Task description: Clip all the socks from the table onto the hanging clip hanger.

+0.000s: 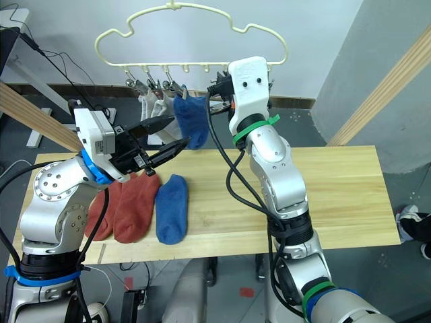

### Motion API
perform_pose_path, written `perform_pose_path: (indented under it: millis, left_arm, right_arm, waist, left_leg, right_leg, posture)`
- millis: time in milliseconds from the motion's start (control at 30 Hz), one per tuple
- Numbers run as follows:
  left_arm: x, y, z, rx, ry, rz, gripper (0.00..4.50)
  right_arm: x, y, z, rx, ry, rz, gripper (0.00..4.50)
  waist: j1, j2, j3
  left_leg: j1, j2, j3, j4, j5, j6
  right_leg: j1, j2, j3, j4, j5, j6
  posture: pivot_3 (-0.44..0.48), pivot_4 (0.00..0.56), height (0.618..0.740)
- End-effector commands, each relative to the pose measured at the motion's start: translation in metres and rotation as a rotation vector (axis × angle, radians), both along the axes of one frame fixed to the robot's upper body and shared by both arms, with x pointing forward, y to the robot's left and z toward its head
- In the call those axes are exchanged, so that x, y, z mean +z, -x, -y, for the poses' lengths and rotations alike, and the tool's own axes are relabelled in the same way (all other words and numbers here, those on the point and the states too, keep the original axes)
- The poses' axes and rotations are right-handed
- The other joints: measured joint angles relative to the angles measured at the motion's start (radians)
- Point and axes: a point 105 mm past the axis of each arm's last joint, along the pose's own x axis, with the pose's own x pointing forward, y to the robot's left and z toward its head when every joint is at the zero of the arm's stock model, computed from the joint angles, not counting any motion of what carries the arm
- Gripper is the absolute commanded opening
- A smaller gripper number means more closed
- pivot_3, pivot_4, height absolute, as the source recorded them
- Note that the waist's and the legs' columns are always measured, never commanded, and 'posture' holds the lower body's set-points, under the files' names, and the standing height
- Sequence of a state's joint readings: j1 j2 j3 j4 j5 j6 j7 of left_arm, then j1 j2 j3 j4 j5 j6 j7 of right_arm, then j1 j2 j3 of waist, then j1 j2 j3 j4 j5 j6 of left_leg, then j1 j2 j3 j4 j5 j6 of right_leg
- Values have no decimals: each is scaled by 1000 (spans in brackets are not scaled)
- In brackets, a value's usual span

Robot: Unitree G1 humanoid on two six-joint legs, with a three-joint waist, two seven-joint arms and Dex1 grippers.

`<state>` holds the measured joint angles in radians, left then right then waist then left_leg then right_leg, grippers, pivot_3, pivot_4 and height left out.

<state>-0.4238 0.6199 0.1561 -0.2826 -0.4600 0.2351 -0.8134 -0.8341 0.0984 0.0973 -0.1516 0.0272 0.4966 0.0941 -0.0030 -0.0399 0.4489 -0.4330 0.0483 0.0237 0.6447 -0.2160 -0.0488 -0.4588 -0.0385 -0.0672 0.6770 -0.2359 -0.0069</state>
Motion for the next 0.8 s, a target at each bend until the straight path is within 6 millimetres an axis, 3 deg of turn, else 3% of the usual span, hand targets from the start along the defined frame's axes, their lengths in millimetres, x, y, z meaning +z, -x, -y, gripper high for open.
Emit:
perform_pose_path:
  millis: [33,233,333,467,667,800]
  left_arm:
    - [5,4,-7,49,24,14,2667]
    - [-20,-6,-38,309,79,-136,2667]
    - [-43,-4,-42,374,58,-215,3178]
    - [-78,-6,-45,519,38,-330,4373]
    - [-132,-10,-41,650,40,-524,4440]
    - [-150,-9,-23,606,19,-587,4440]
  right_arm:
    - [14,9,0,22,-41,56,9]
    - [15,9,1,22,-40,60,9]
    - [16,8,1,23,-37,61,0]
    - [16,8,1,27,-34,62,0]
    - [17,9,-1,44,-26,57,0]
    - [16,10,-3,52,-26,55,0]
  waist:
    - [-1,0,0]
    - [-2,0,0]
    - [-2,0,0]
    - [1,0,0]
    - [0,0,0]
    - [0,0,0]
  left_leg:
    - [0,0,0,0,0,0]
    - [0,0,0,0,0,0]
    - [0,0,0,0,0,0]
    - [0,0,0,0,0,0]
    - [0,0,0,0,0,1]
    - [0,0,0,0,0,1]
  right_leg:
    - [0,0,0,0,0,0]
    - [0,0,0,0,0,0]
    - [0,0,0,0,0,0]
    - [0,0,0,1,0,0]
    - [0,0,1,1,0,0]
    - [-1,0,0,1,0,0]
  posture:
    - [-19,429,735]
    - [-13,431,735]
    - [-13,431,735]
    - [-15,440,735]
    - [-26,446,735]
    - [-37,451,735]
